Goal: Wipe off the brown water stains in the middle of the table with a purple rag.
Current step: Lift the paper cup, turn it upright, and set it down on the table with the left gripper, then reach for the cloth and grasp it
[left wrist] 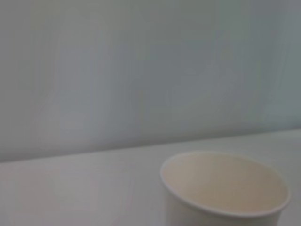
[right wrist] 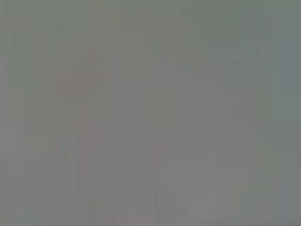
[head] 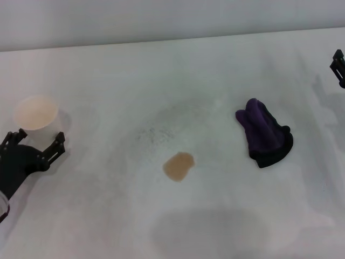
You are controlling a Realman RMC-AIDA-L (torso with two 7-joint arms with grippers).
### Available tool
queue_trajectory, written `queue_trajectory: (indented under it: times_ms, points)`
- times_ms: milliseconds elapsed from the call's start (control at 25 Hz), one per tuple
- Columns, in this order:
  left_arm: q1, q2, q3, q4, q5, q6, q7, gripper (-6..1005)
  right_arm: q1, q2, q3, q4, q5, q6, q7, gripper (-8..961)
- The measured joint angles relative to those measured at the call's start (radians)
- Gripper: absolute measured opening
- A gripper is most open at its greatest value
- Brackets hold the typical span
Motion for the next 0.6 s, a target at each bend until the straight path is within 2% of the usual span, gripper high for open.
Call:
queue_trajectory:
  times_ms: [400, 600]
  points:
    - [0.085, 0.000, -0.002, -0.006, -0.001, 0.105, 0.000, 892, 0.006, 0.001, -0.011, 0.002, 0.000, 0.000, 0.000, 866]
    - [0.171, -0.001, -0.004, -0.016, -0.011, 0.245, -0.005, 892, 0.008, 0.000, -0.020, 0.021, 0.000, -0.021, 0.008, 865]
